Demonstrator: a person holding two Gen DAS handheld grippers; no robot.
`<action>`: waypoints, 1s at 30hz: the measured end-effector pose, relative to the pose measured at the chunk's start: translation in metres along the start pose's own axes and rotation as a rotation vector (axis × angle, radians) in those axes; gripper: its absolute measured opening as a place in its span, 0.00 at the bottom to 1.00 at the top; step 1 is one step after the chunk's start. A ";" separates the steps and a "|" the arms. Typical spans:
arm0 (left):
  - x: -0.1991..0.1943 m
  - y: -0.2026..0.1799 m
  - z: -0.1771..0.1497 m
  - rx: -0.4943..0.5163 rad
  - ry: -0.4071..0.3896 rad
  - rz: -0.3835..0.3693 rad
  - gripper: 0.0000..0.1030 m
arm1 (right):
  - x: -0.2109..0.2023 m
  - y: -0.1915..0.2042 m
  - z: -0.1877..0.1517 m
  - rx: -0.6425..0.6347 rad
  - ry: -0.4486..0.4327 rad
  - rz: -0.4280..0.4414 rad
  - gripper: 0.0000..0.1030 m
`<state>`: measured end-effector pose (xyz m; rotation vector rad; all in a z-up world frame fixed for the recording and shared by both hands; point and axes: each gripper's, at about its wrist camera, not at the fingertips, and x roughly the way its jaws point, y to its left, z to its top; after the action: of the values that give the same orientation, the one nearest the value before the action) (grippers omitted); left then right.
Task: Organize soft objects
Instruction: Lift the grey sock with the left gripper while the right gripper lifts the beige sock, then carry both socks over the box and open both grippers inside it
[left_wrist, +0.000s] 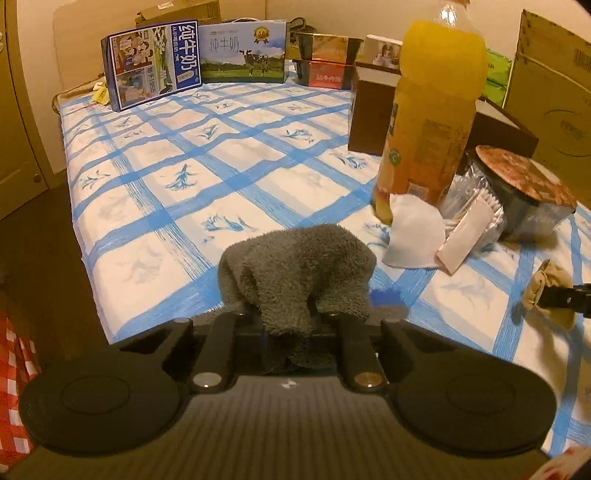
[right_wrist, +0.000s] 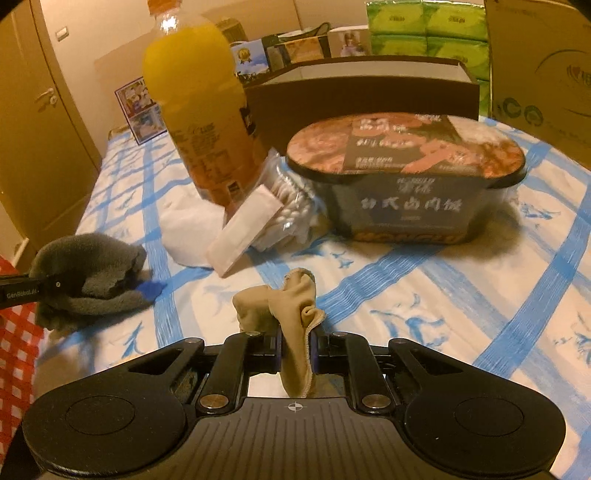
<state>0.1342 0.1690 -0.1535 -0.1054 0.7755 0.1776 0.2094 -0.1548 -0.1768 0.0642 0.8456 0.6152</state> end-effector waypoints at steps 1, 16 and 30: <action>-0.003 0.003 0.004 0.007 -0.006 -0.004 0.13 | -0.003 -0.001 0.003 -0.006 -0.003 0.004 0.14; -0.034 0.032 0.102 0.204 -0.162 0.065 0.12 | -0.051 -0.020 0.085 -0.074 -0.105 0.065 0.14; 0.014 0.014 0.218 0.303 -0.255 -0.024 0.13 | -0.030 -0.046 0.199 -0.048 -0.207 0.081 0.14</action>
<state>0.2909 0.2197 -0.0091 0.1917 0.5391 0.0479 0.3590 -0.1724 -0.0359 0.1171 0.6304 0.6923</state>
